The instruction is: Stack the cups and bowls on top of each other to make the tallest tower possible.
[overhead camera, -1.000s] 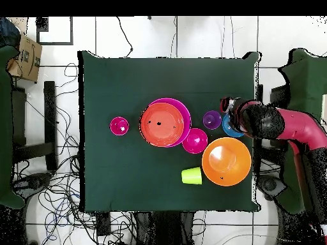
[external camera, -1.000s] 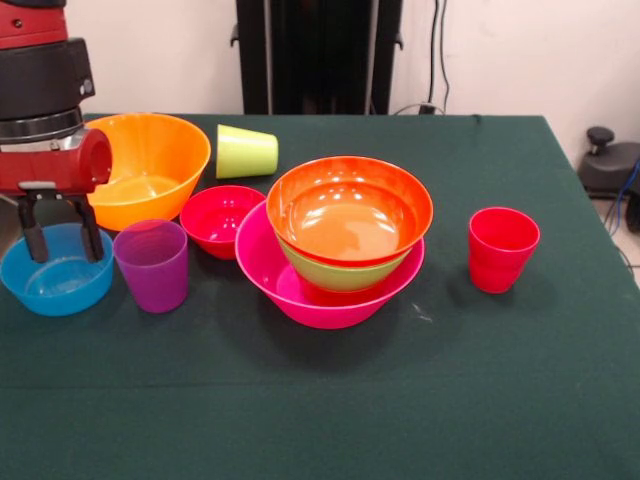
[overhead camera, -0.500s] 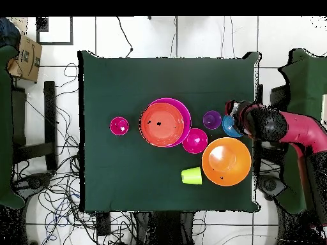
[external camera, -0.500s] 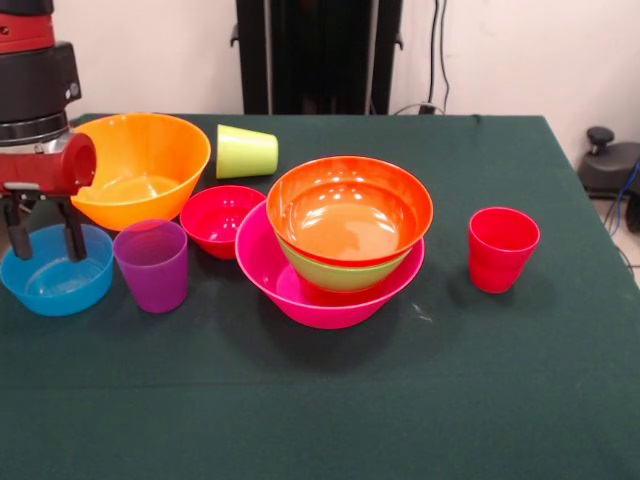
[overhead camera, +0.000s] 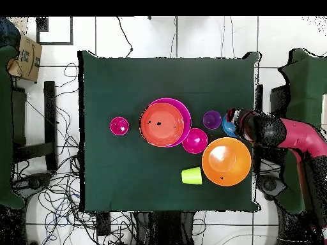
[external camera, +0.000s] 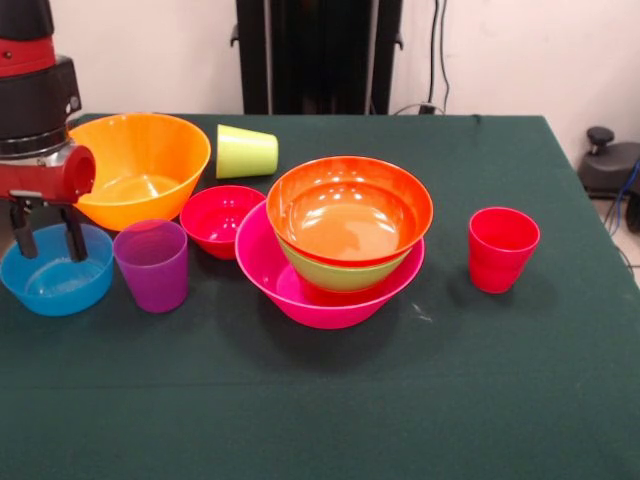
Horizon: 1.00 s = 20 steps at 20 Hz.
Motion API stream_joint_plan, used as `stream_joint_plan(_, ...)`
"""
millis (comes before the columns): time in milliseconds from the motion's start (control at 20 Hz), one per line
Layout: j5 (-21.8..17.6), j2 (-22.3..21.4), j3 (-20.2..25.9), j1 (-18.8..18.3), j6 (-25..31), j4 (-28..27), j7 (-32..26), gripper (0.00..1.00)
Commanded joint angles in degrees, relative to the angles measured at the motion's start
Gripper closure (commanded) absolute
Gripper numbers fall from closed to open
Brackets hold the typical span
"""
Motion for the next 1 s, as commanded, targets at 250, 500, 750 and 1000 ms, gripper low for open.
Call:
stream_joint_plan(250, -5.90, 4.05, -6.78, 3.06, -1.12, 0.87, -6.30, 0.00)
stream_joint_plan(500, -6.24, 4.59, -7.20, 3.10, -2.60, 1.47, -4.93, 0.00)
stream_joint_plan(750, -5.47, 4.88, -7.04, 3.04, -2.85, 1.23, -5.18, 0.00)
stream_joint_plan(1000, -4.57, 4.17, -6.69, 3.11, -2.39, 1.32, -5.65, 0.00)
